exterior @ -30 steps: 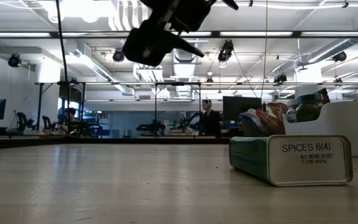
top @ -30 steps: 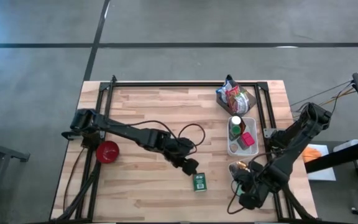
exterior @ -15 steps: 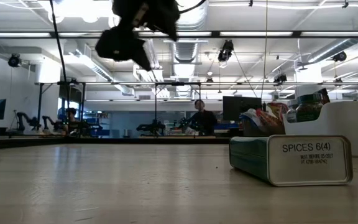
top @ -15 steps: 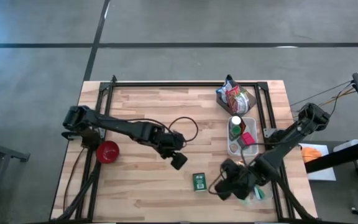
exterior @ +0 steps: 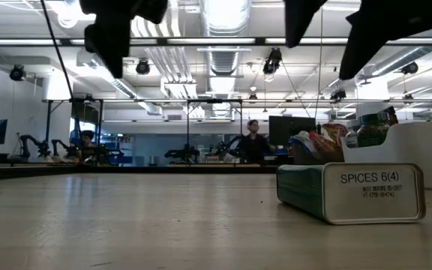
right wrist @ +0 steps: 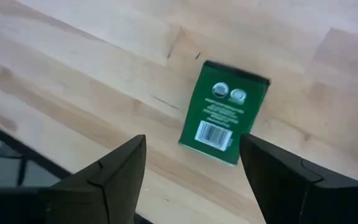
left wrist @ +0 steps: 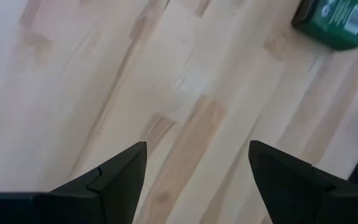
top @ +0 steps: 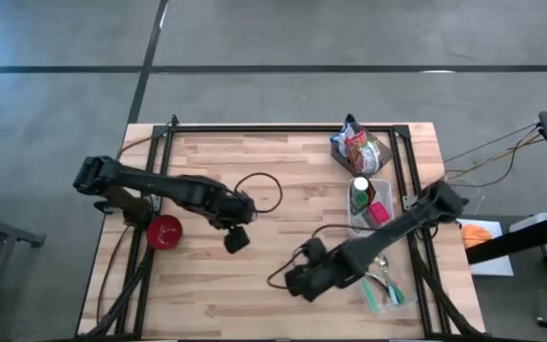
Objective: Pick & Place Food Item
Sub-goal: Put the green seasoning can into the white bin
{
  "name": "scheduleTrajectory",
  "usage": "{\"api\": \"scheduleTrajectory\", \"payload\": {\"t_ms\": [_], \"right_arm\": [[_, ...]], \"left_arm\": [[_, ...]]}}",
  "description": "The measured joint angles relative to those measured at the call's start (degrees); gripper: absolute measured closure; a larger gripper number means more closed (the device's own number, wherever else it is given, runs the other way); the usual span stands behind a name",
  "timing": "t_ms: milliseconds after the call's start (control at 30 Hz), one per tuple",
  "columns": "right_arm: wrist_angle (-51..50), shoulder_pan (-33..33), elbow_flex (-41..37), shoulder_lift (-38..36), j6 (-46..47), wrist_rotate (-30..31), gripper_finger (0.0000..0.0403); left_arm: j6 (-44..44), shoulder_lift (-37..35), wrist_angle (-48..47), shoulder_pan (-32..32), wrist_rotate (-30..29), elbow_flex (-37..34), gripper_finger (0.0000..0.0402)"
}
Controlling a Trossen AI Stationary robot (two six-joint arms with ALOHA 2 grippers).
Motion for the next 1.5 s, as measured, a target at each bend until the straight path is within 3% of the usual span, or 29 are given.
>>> {"api": "scheduleTrajectory", "payload": {"t_ms": [167, 300, 500, 733, 1267, 1500], "right_arm": [[-8.2, -0.2, 11.3, 8.9, 1.0, -1.1, 0.0148], [-16.0, -0.5, 18.7, 14.8, 3.0, -2.8, 0.0148], [-22.5, -0.9, 24.5, 20.7, 4.4, -3.4, 0.0148], [-21.9, -2.3, 24.6, 23.8, 5.4, -9.2, 0.0148], [-21.7, -2.8, 24.5, 23.7, -2.7, -8.3, 0.0148], [-22.1, -3.2, 24.5, 23.5, 1.4, -7.2, 0.0148]], "left_arm": [[0.4, -8.0, 1.7, 0.2, -0.4, -8.5, 0.0119], [0.4, -15.3, 8.8, 0.4, -0.3, -16.6, 0.0119], [0.6, -22.0, 19.4, 0.9, 3.6, -25.0, 0.0119], [0.8, -22.5, 19.9, 1.0, 6.1, -26.3, 0.0119], [2.3, -22.5, 20.0, 1.1, 6.6, -26.3, 0.0119], [2.3, -22.5, 20.0, 1.1, 6.6, -26.3, 0.0119]]}}
